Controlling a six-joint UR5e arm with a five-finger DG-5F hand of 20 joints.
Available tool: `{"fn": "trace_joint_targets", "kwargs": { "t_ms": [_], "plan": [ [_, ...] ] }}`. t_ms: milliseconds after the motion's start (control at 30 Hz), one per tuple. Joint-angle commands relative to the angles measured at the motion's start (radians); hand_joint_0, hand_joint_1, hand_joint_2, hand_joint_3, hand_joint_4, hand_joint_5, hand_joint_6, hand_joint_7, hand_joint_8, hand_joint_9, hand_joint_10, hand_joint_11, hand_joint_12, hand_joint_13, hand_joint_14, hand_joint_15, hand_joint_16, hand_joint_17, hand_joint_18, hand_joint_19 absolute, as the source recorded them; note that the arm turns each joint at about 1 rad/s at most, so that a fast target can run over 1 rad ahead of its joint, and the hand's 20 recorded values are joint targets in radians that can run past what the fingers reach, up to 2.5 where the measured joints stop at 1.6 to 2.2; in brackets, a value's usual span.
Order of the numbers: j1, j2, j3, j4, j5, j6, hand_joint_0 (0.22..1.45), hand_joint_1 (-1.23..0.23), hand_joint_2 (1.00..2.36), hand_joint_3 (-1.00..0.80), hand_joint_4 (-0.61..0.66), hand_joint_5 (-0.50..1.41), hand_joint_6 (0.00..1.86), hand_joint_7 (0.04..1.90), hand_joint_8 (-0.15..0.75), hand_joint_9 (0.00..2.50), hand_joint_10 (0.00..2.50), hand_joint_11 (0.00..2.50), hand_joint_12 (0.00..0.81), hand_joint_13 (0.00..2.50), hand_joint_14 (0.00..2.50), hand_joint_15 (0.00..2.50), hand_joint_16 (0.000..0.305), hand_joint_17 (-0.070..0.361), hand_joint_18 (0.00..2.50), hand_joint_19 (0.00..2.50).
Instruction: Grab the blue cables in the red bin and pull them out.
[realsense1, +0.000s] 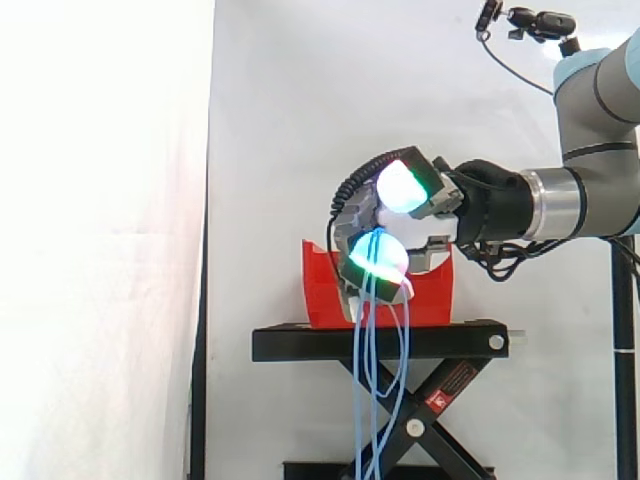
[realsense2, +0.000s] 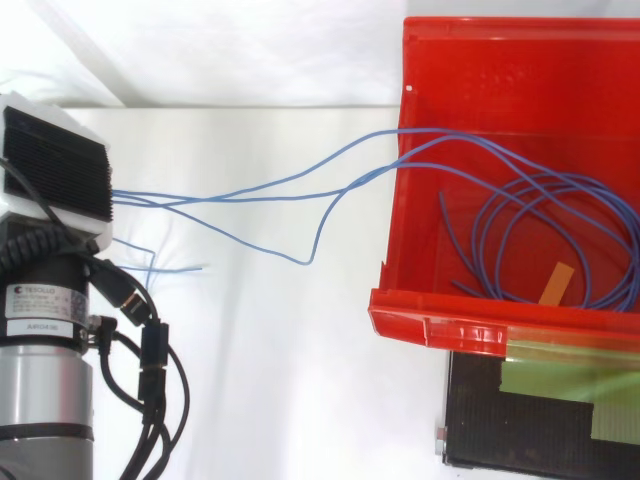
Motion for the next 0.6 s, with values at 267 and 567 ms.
{"fn": "trace_joint_targets", "kwargs": {
  "t_ms": [267, 567],
  "plan": [
    [0.000, 0.000, 0.000, 0.000, 0.000, -0.001, 0.54, -0.76, 1.00, -1.00, 0.29, 1.00, 0.27, 0.70, 0.409, 1.19, 0.01, 1.52, 0.552, 1.32, 0.02, 1.14, 0.059, 0.133, 0.81, 0.66],
    [0.000, 0.000, 0.000, 0.000, 0.000, -0.001, 0.53, -0.78, 1.00, -1.00, 0.32, 1.07, 0.19, 0.77, 0.407, 1.29, 0.01, 1.50, 0.559, 1.37, 0.02, 1.14, 0.060, 0.134, 0.85, 0.65]
  ]
}}
